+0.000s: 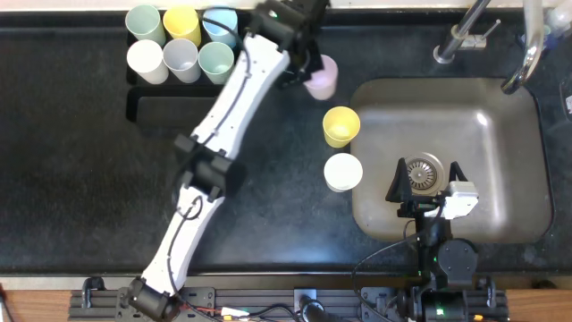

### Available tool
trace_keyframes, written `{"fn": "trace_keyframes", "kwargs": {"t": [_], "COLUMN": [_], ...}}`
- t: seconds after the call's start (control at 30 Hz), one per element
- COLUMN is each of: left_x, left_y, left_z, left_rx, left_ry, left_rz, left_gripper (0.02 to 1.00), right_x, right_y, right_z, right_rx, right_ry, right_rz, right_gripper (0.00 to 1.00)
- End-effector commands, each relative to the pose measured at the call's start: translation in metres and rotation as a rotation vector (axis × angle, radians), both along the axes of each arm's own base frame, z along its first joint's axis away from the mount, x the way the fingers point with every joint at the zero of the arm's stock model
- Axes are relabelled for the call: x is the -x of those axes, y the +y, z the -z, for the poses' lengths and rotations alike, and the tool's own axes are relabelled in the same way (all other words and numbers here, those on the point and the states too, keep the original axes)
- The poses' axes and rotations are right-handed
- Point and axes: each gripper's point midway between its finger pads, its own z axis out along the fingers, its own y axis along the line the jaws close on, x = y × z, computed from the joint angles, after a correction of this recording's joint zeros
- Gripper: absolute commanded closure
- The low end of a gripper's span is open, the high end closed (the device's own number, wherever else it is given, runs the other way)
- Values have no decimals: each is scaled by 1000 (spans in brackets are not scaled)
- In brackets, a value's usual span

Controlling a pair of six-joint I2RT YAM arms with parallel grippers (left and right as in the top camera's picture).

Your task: Store Cups

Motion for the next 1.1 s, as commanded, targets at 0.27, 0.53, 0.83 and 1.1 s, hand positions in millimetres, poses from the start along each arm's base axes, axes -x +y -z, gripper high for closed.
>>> {"fn": "trace_keyframes", "kwargs": {"t": [0.27, 0.53, 0.83, 1.1], "left_x": [136, 159, 113, 66], "left_y": [239, 307, 338, 342], "left_z": [-195, -90, -68, -44], "left_rx": [-305, -65, -58, 14], "left_ry": [-264, -169, -86, -12], "left_rz": [-445, -734, -813, -817], "left_gripper": [980, 982, 982, 982], "right_x": [0, 0, 0, 0], "right_y": [-1, -1, -1, -1], "right_z": [3, 3, 3, 3], "right_rx": [3, 3, 3, 3], "right_ry": [-1, -1, -1, -1], "right_rz": [1, 1, 1, 1], "right_gripper": [3, 3, 5, 3]}}
